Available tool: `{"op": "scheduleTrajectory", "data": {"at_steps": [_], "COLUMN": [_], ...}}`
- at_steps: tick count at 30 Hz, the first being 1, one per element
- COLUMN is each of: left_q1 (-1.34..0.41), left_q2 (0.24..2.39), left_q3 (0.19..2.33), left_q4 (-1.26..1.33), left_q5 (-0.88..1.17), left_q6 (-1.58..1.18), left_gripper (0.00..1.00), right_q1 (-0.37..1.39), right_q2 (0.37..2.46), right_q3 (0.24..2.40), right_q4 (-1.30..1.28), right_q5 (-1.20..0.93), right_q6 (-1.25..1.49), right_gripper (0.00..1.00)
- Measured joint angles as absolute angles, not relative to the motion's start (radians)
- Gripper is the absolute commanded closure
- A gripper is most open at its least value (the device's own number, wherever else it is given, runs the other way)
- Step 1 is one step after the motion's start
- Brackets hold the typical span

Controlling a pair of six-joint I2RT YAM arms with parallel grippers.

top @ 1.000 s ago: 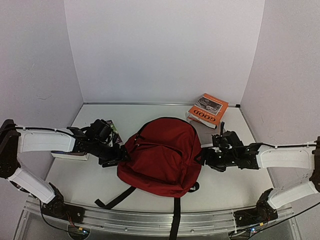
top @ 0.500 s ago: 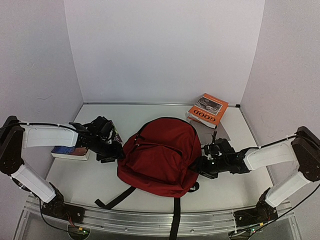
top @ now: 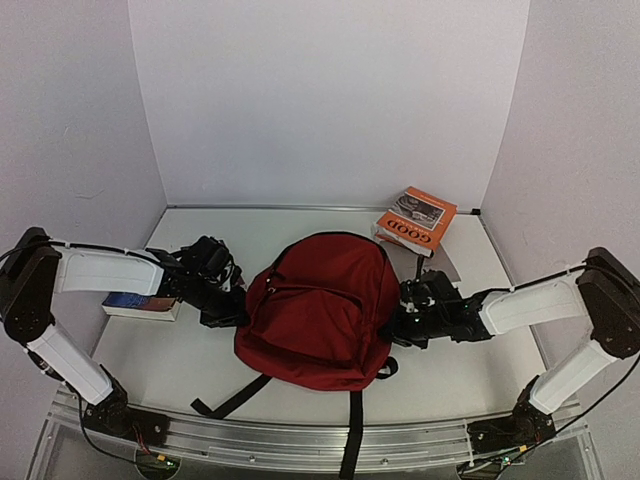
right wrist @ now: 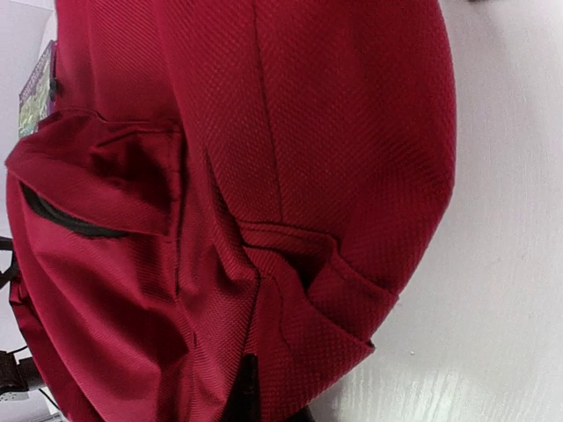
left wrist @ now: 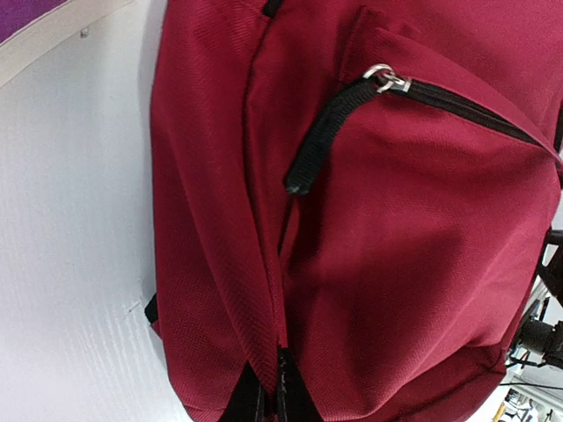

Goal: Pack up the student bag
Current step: Adjust the student bag at the center of the board.

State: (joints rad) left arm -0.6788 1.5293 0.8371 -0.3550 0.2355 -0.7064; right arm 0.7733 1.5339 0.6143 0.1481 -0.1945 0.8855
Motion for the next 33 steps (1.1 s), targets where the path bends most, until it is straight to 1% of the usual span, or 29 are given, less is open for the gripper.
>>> {"op": "scheduleTrajectory", "data": {"at_steps": [5,9,12,13,14,15,17,18,19,20,22,24,26,29,31,33], "left_q1": [-0.742,-0.852,-0.945,-0.973,-0.997,-1.021,-1.058,-1.071,-1.083,-1.092,-1.1,-1.097,-1.092,-1.061,-1.01,-0.949], "left_q2": [1.48,1.478,1.526,1.552,1.582,1.617,1.682,1.707,1.728,1.738,1.74,1.727,1.712,1.66,1.608,1.566], "left_q3": [0.806,0.805,0.839,0.86,0.889,0.926,1.001,1.035,1.068,1.09,1.114,1.12,1.119,1.093,1.051,1.008], "left_q4": [-0.317,-0.269,-0.223,-0.208,-0.196,-0.19,-0.184,-0.182,-0.181,-0.18,-0.183,-0.193,-0.206,-0.229,-0.238,-0.238], "left_q5": [0.238,0.234,0.234,0.235,0.235,0.235,0.243,0.249,0.255,0.258,0.257,0.239,0.223,0.202,0.197,0.197], "left_q6": [-0.707,-0.729,-0.76,-0.766,-0.771,-0.776,-0.785,-0.787,-0.788,-0.788,-0.779,-0.778,-0.779,-0.789,-0.804,-0.822], "left_gripper": [1.0,1.0,1.0,0.97,0.94,0.87,0.71,0.61,0.53,0.46,0.35,0.27,0.24,0.23,0.21,0.2], "right_q1": [0.772,0.74,0.7,0.689,0.684,0.679,0.674,0.674,0.672,0.669,0.667,0.666,0.666,0.666,0.669,0.68], "right_q2": [1.53,1.556,1.623,1.653,1.681,1.709,1.763,1.787,1.806,1.812,1.81,1.795,1.773,1.709,1.659,1.61], "right_q3": [0.771,0.928,1.055,1.102,1.145,1.188,1.275,1.319,1.361,1.384,1.413,1.412,1.392,1.317,1.263,1.212], "right_q4": [0.028,-0.065,-0.127,-0.147,-0.163,-0.185,-0.219,-0.225,-0.227,-0.226,-0.224,-0.224,-0.229,-0.234,-0.242,-0.246], "right_q5": [-0.094,-0.025,0.024,0.043,0.061,0.082,0.13,0.156,0.175,0.185,0.202,0.205,0.2,0.163,0.124,0.087], "right_q6": [0.797,0.692,0.603,0.571,0.544,0.515,0.466,0.442,0.421,0.41,0.391,0.382,0.381,0.391,0.403,0.419], "right_gripper": [1.0,1.0,1.0,0.95,0.86,0.76,0.55,0.43,0.35,0.3,0.23,0.19,0.18,0.19,0.2,0.25]}}
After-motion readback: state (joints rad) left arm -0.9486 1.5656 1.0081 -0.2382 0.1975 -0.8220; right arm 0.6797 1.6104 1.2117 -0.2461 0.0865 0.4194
